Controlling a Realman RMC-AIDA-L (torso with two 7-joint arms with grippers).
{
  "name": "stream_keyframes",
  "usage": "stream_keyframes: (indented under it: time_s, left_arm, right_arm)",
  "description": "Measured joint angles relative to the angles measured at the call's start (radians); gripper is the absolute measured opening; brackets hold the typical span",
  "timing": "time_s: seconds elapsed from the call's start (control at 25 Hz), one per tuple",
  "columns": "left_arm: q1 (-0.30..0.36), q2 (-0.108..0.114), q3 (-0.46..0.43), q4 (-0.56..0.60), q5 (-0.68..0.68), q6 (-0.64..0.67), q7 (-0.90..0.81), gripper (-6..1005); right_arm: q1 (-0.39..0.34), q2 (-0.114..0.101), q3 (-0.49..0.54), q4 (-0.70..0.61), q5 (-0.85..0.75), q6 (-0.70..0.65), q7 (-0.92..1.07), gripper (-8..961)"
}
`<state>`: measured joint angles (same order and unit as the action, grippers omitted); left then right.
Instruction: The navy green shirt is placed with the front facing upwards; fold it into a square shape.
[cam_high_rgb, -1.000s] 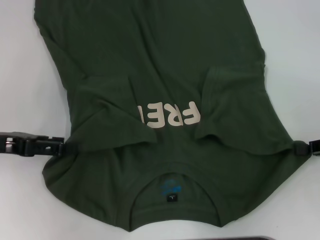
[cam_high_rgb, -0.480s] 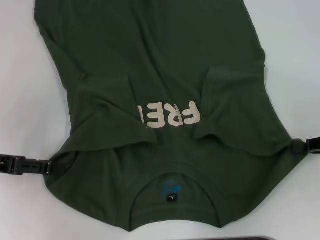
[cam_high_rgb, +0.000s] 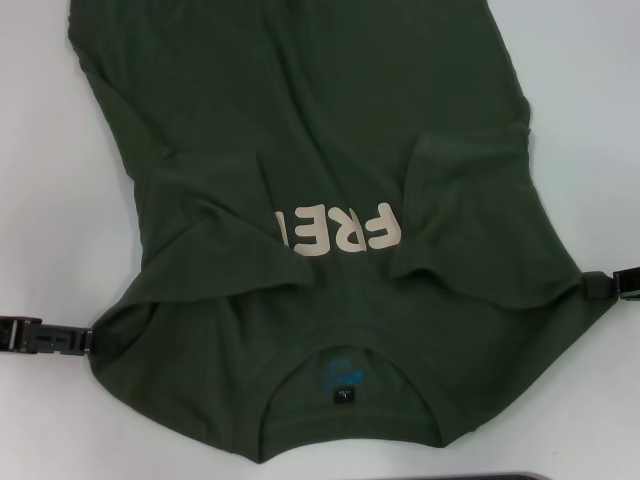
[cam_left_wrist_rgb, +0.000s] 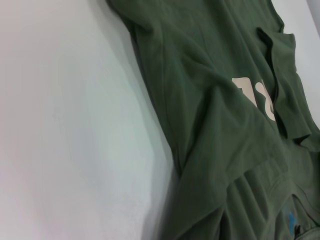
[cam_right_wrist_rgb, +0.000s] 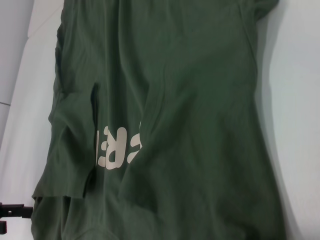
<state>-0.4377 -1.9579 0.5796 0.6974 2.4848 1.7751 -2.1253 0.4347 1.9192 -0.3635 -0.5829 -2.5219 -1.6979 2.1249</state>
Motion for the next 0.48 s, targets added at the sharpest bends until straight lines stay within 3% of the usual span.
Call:
stream_keyframes:
  time_s: [0.48]
  left_arm:
    - [-0.023,0.003,0.006,-0.003,0.044,0.000,-0.045,885]
  right_arm:
    - [-0.001,-0.003,0.000,0.000,0.000,0.000,0.002,35]
